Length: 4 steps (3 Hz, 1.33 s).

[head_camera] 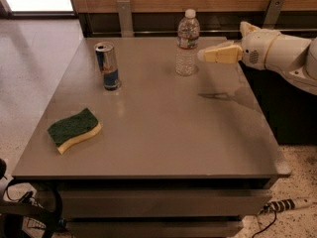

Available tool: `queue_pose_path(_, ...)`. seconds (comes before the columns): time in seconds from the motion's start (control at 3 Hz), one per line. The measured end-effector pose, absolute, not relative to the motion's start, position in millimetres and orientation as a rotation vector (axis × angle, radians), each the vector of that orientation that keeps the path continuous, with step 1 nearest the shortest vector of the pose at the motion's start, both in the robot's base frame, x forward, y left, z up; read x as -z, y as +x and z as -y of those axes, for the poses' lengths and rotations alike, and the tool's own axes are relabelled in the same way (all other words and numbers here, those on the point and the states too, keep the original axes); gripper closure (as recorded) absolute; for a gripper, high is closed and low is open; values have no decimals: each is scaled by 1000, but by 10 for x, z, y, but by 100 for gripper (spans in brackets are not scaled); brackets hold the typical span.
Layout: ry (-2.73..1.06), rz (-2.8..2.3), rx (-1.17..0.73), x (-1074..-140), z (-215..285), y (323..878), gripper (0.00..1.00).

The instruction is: Move water bottle near sponge

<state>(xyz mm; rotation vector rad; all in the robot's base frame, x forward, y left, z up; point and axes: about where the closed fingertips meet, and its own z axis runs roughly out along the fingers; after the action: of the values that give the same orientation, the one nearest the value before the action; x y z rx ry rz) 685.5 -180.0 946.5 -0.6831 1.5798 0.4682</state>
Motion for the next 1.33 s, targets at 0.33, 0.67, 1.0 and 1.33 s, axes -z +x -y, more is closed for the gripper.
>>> queue_pose_path(0.33, -637, -1519, -500, -9418, 1715, 7109, 0)
queue_pose_path(0.67, -615, -1474, -524, -9405, 1629, 7269, 0)
queue_pose_path(1.0, -608, -1450, -544, -9381, 1543, 7400, 0)
queue_pose_path(1.33, -613, -1462, -551, -9332, 1457, 7488, 0)
